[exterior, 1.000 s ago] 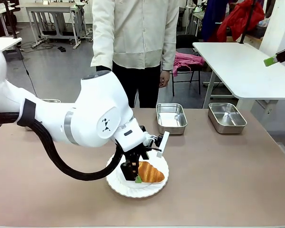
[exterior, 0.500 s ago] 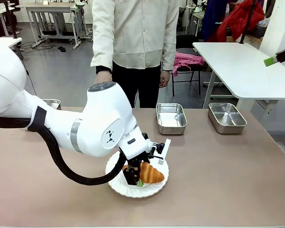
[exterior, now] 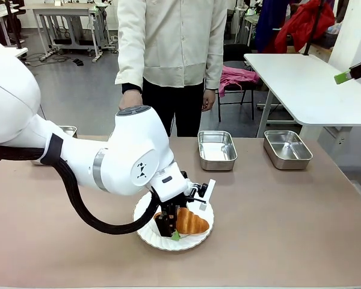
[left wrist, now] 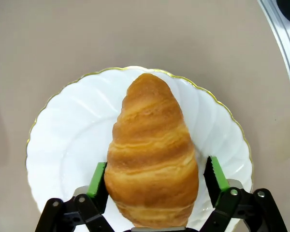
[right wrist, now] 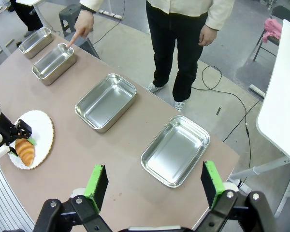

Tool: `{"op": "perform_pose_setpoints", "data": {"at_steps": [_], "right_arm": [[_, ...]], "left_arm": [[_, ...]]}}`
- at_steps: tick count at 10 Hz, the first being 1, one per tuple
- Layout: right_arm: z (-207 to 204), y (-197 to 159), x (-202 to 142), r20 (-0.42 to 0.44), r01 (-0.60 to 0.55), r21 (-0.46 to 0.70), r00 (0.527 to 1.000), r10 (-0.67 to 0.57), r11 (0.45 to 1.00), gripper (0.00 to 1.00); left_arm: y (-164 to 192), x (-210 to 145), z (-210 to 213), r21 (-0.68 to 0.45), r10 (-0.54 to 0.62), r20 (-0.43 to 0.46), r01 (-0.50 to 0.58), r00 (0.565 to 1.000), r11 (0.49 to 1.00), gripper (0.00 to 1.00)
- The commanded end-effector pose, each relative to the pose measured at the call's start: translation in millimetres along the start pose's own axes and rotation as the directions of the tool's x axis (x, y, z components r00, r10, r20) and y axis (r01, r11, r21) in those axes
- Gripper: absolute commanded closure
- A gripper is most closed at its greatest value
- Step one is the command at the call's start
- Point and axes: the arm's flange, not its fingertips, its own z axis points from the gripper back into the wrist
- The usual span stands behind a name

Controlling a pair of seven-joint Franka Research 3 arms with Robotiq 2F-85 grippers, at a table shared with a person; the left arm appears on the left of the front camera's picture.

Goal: Place the bread in the container.
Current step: Place the Butter Roll into the Airtight Container indicated by the human.

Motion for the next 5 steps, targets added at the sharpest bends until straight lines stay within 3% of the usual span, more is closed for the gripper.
{"op": "perform_pose_setpoints", "data": {"at_steps": [1,4,5], "right_arm": [[-0.8,-0.2,0.3,0.026,-0.001,0.013,1.000,0.001,1.000,0.00],[-0.8,-0.2,0.3,0.026,-0.001,0.013,1.000,0.001,1.000,0.00],[-0.8,-0.2,0.3,0.026,-0.001,0.013,1.000,0.001,1.000,0.00]], "left_arm": [[4.8,3.6,0.8,-0.017,0.008,-0.019,-0.008,1.000,1.000,0.20],[10.5,2.8,1.4,-0.010,0.013,-0.018,-0.013,1.000,1.000,0.47],[12.1,2.1,4.1,-0.027,0.049,0.036,-0.048,0.998,0.998,0.59]]}}
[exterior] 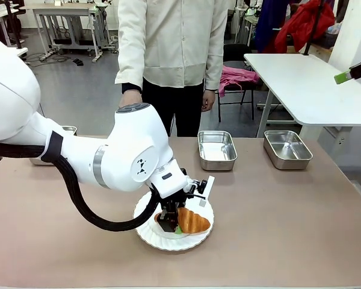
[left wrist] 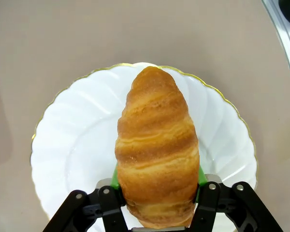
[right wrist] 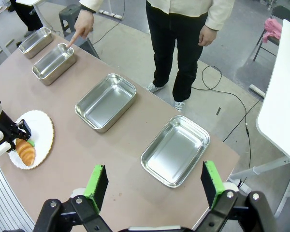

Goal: Place the bread in the container.
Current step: Place the Butter Roll into the Airtight Container indicated by the human.

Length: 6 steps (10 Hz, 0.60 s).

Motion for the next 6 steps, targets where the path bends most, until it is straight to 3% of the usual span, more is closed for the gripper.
{"op": "perform_pose_setpoints", "data": {"at_steps": [1,3,4,5,6], "right_arm": [[-0.8,-0.2,0.3,0.026,-0.001,0.013,1.000,0.001,1.000,0.00],[-0.8,-0.2,0.3,0.026,-0.001,0.013,1.000,0.001,1.000,0.00],[-0.8,-0.2,0.3,0.026,-0.001,0.013,1.000,0.001,1.000,0.00],[-0.8,-0.2,0.3,0.026,-0.001,0.013,1.000,0.001,1.000,0.00],[-0.8,-0.2,0.3,0.026,-0.001,0.013,1.000,0.001,1.000,0.00]], "left_arm": [[-2.9,-1.2,-0.5,0.002,-0.008,-0.008,0.008,1.000,1.000,0.59],[-2.9,-1.2,-0.5,0.002,-0.008,-0.008,0.008,1.000,1.000,0.59],[1.3,0.0,0.2,0.001,-0.001,0.001,0.001,1.000,1.000,0.53],[5.6,-7.2,28.1,0.045,0.057,-0.017,-0.057,0.998,0.997,0.59],[11.8,-13.5,63.9,0.103,0.162,-0.026,-0.159,0.986,0.982,0.59]]}}
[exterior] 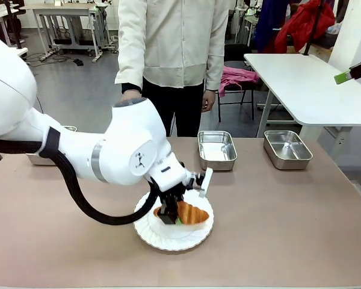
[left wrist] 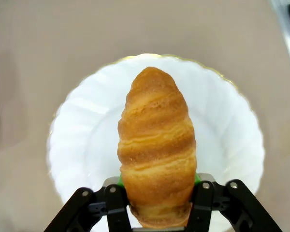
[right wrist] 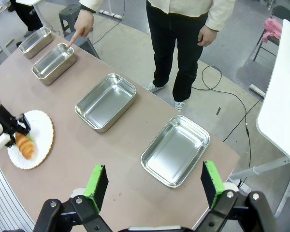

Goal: Place the bread in the container.
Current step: Place the Butter Roll into the Airtight Container indicated by the human.

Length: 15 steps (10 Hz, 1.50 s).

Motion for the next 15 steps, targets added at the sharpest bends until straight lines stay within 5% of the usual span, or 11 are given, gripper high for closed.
{"op": "perform_pose_setpoints", "data": {"at_steps": [1,2,4,7,8,9,12,13,15], "right_arm": [[-0.8,-0.1,0.3,0.026,-0.002,0.014,1.000,0.001,1.000,0.00],[-0.8,-0.1,0.3,0.026,-0.002,0.014,1.000,0.001,1.000,0.00],[-0.8,-0.1,0.3,0.026,-0.002,0.014,1.000,0.001,1.000,0.00],[-0.8,-0.1,0.3,0.026,-0.002,0.014,1.000,0.001,1.000,0.00],[-0.8,-0.1,0.3,0.026,-0.002,0.014,1.000,0.001,1.000,0.00],[-0.8,-0.1,0.3,0.026,-0.002,0.014,1.000,0.001,1.000,0.00],[-0.8,-0.1,0.3,0.026,-0.002,0.014,1.000,0.001,1.000,0.00],[-0.8,-0.1,0.3,0.026,-0.002,0.014,1.000,0.001,1.000,0.00],[-0.8,-0.1,0.3,0.026,-0.002,0.014,1.000,0.001,1.000,0.00]], "left_arm": [[9.1,-8.1,65.5,0.089,0.187,-0.059,-0.182,0.981,0.979,0.59],[19.7,-17.2,92.2,0.068,0.264,-0.054,-0.260,0.963,0.963,0.59],[47.4,-56.9,131.9,0.129,0.543,-0.185,-0.528,0.819,0.840,0.59],[80.2,-120.9,160.5,0.349,0.804,-0.054,-0.743,0.592,0.570,0.59],[89.3,-126.4,160.4,0.275,0.791,0.011,-0.763,0.611,0.585,0.59],[70.4,-127.2,168.0,0.320,0.746,-0.100,-0.688,0.659,0.651,0.59],[70.4,-127.2,168.0,0.320,0.746,-0.100,-0.688,0.659,0.651,0.59],[78.3,-125.7,164.2,0.310,0.768,-0.080,-0.716,0.636,0.626,0.59],[92.0,-131.0,159.2,0.357,0.889,-0.027,-0.826,0.457,0.435,0.59]]}}
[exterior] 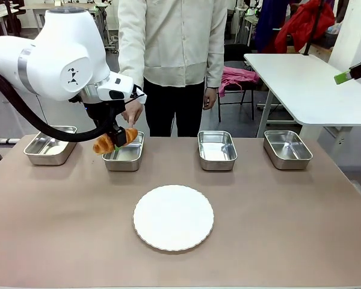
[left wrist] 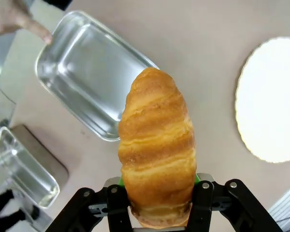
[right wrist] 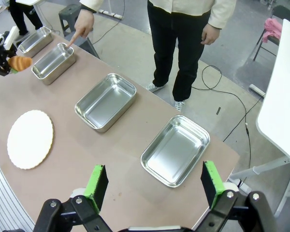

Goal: Place the bread in the container.
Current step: Place the Butter Roll into the Airtight Container indicated by the human.

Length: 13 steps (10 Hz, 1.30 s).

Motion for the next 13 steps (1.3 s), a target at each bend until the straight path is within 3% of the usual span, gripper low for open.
{"op": "perform_pose_setpoints", "data": {"at_steps": [1,5,9,12,13], "right_arm": [[-0.5,-0.1,0.2,0.028,-0.001,0.014,1.000,0.001,1.000,0.00],[-0.5,-0.1,0.2,0.028,-0.001,0.014,1.000,0.001,1.000,0.00],[-0.5,-0.1,0.2,0.028,-0.001,0.014,1.000,0.001,1.000,0.00],[-0.5,-0.1,0.2,0.028,-0.001,0.014,1.000,0.001,1.000,0.00],[-0.5,-0.1,0.2,0.028,-0.001,0.014,1.000,0.001,1.000,0.00]], "left_arm": [[12.3,12.6,-9.6,0.088,0.208,0.003,-0.207,0.978,0.974,0.59],[40.2,34.0,-44.6,0.112,0.405,0.055,-0.408,0.913,0.906,0.59],[65.9,58.6,-84.4,0.095,0.470,0.063,-0.474,0.881,0.876,0.59],[64.4,69.0,-98.4,0.086,0.484,0.068,-0.489,0.872,0.868,0.59],[63.2,67.8,-101.6,0.098,0.488,0.052,-0.491,0.871,0.866,0.00]]}}
